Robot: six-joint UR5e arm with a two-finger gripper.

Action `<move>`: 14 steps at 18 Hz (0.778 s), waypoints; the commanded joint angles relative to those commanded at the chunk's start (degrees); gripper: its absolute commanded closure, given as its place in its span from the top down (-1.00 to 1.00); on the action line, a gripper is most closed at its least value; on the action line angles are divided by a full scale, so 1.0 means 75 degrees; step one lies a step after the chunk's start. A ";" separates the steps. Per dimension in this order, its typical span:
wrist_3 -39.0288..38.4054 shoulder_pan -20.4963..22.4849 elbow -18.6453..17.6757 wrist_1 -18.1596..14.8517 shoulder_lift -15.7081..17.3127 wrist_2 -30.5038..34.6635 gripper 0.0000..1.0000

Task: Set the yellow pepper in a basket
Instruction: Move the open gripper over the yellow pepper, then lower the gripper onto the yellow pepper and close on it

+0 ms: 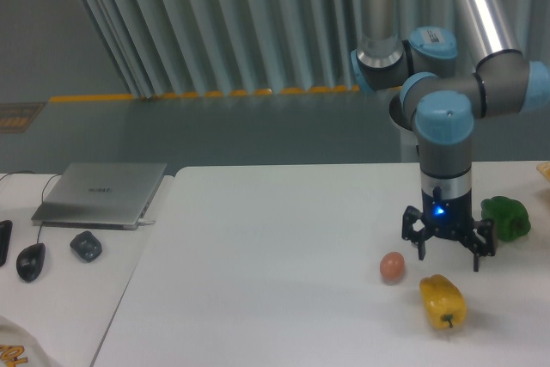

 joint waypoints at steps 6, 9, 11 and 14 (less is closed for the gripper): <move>-0.0796 -0.0164 0.0175 0.0315 -0.0304 0.0000 1.00; -0.1019 -0.0164 0.0176 0.0422 -0.0492 0.0012 1.00; -0.1079 -0.0176 0.0176 0.0492 -0.0516 0.0023 1.00; -0.1090 -0.0176 0.0176 0.0492 -0.0504 0.0024 1.00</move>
